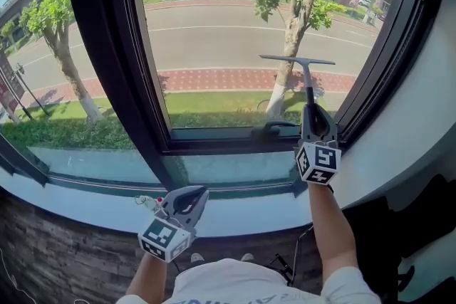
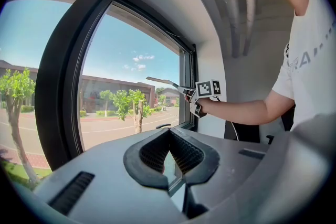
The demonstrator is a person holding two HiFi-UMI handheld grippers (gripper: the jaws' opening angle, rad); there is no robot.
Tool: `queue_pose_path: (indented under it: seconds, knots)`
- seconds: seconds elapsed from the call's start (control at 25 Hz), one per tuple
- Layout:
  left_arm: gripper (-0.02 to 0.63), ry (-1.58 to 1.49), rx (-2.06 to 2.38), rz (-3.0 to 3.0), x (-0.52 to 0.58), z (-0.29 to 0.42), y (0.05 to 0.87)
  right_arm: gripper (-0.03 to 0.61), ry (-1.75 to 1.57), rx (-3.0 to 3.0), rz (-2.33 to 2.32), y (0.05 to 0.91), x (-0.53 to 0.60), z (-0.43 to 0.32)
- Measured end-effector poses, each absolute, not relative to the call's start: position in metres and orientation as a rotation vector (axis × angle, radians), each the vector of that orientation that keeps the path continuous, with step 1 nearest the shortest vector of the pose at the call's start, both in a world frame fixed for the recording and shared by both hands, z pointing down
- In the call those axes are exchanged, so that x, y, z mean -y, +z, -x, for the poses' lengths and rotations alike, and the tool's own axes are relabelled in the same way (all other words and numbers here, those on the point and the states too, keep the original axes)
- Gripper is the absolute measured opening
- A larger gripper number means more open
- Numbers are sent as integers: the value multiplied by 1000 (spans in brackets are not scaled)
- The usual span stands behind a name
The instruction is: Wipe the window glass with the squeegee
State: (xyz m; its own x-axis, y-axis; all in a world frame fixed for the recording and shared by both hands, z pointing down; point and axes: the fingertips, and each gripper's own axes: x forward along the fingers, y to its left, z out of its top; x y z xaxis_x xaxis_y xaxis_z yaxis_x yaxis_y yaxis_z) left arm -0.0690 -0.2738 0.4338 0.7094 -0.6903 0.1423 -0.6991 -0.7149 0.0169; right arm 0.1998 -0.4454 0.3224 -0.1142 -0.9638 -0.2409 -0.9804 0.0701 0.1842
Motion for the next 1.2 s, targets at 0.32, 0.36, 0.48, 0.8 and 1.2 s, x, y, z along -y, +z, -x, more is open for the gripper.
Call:
queue_pose_path:
  seconds: [0.32, 0.36, 0.48, 0.8, 1.2]
  knots:
    - [17, 199, 1162, -2832, 272, 70, 435, 100, 379, -2304, 2075, 363, 443, -202]
    - [17, 201, 1163, -2830, 272, 71, 436, 100, 366, -2313, 2081, 370, 443, -203]
    - [17, 198, 1166, -2827, 272, 71, 435, 100, 330, -2330, 2096, 387, 442, -205]
    - [17, 208, 1167, -2814, 270, 72, 440, 100, 290, -2370, 2132, 429, 441, -209]
    - [17, 224, 1180, -2793, 269, 77, 444, 100, 166, -2436, 2169, 481, 441, -212]
